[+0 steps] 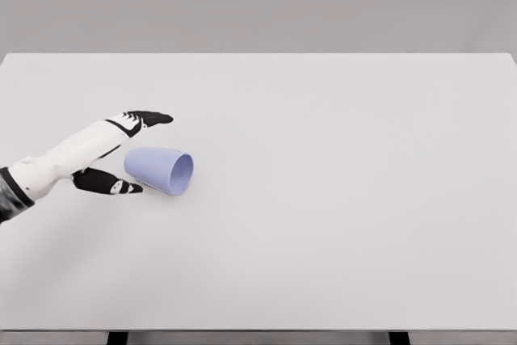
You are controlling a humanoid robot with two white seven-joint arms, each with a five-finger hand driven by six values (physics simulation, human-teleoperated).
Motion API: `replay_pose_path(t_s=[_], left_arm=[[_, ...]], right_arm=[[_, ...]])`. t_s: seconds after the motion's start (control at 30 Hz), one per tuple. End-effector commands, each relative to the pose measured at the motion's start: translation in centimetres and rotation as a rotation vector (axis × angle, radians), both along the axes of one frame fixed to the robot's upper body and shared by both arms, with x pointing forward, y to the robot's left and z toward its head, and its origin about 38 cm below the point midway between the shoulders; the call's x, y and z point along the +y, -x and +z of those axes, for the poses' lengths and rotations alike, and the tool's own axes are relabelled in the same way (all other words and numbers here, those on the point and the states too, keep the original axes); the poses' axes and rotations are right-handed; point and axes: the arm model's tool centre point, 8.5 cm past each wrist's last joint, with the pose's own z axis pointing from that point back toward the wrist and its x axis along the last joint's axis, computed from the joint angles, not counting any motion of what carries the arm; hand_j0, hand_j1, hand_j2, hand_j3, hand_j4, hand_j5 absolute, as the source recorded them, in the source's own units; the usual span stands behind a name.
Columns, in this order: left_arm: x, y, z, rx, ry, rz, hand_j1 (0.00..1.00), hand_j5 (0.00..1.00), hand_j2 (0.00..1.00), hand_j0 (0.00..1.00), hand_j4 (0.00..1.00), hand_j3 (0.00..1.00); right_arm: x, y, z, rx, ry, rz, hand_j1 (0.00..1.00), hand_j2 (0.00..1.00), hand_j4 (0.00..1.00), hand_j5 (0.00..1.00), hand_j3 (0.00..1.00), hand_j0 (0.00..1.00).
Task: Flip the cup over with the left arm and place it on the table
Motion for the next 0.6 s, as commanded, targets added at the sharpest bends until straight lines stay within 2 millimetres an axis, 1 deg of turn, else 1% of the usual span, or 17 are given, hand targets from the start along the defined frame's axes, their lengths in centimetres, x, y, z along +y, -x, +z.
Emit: replay_pose_path(t_s=[0.0,0.17,0.37,0.57], left_arm=[[-0.2,0.1,-1.5,0.056,-0.022,0.038,1.00,1.00,1.00,1.00,1.00,1.00],[-0.3,-0.3,-1.8,0.078,-0.046,0.077,1.00,1.00,1.00,1.00,1.00,1.00],[-0.6,-0.2,-2.4,0.098,-0.045,0.082,1.00,1.00,1.00,1.00,1.00,1.00],[-0.3,-0.4,-2.8,0.121,-0.067,0.124,1.00,1.00,1.00,1.00,1.00,1.00]], right_arm=[[0.0,0.0,0.0,0.000,0.000,0.000,1.00,1.00,1.00,1.00,1.00,1.00],[0.0,0.0,0.0,0.000,0.000,0.000,1.00,1.00,1.00,1.00,1.00,1.00],[0.0,0.0,0.0,0.000,0.000,0.000,1.00,1.00,1.00,1.00,1.00,1.00],[0.0,0.0,0.0,0.001,0.000,0.000,1.00,1.00,1.00,1.00,1.00,1.00]])
